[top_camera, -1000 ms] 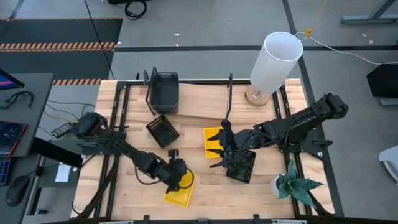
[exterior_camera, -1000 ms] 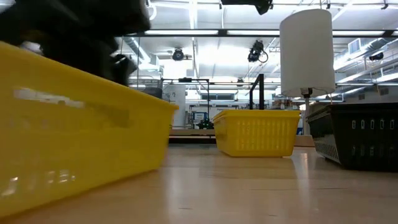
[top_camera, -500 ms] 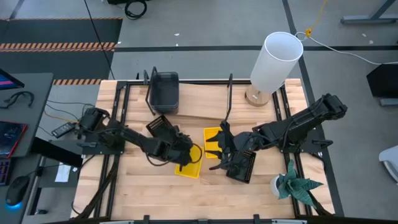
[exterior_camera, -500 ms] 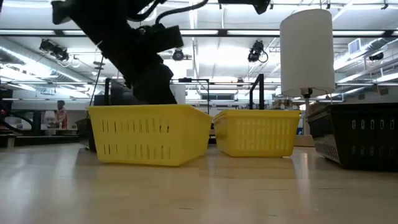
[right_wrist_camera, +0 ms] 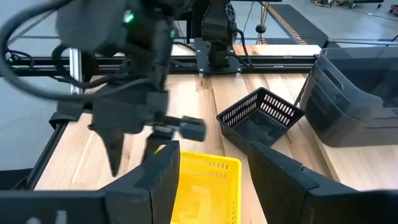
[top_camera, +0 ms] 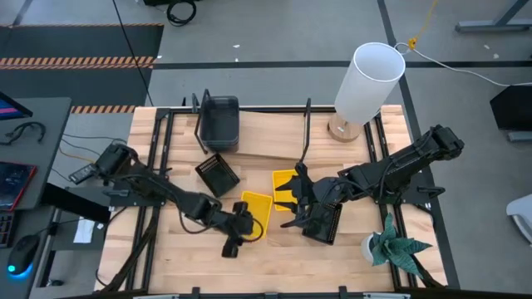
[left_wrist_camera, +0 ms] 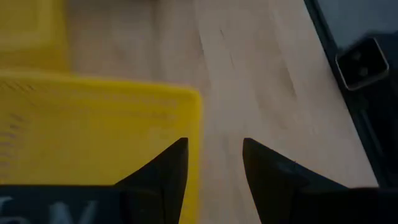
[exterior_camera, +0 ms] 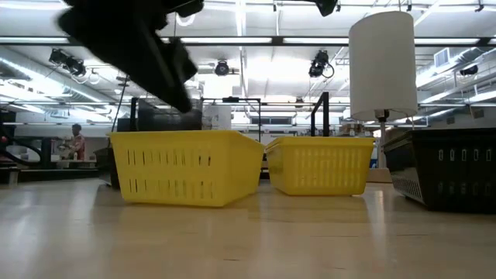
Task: Stack baskets on shelf by color
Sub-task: Stack the bottom yellow bin on top of the top yellow bin
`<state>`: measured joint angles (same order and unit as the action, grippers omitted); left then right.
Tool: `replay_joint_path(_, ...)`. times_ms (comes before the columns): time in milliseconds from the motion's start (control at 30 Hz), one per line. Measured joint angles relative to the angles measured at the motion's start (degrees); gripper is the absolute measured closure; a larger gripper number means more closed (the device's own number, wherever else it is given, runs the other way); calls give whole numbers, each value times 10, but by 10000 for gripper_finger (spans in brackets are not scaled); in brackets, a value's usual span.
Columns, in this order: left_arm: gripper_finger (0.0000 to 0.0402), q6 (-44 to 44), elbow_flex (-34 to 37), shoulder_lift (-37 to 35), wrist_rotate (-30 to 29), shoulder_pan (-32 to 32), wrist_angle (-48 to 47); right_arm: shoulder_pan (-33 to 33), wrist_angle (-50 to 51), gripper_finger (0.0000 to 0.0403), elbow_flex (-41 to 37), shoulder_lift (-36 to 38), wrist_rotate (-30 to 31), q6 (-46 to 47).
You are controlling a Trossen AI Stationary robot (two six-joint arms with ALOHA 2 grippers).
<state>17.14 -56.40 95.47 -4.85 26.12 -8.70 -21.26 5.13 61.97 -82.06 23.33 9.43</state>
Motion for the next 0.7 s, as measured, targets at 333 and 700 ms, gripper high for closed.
replay_joint_path(333,242,-24,1,42,-110,27,2,0,-3,208,0,0,0,-5)
replay_joint_path(700,317,-34,1,62,-132,23,3,1,-6,208,0,0,0,-10)
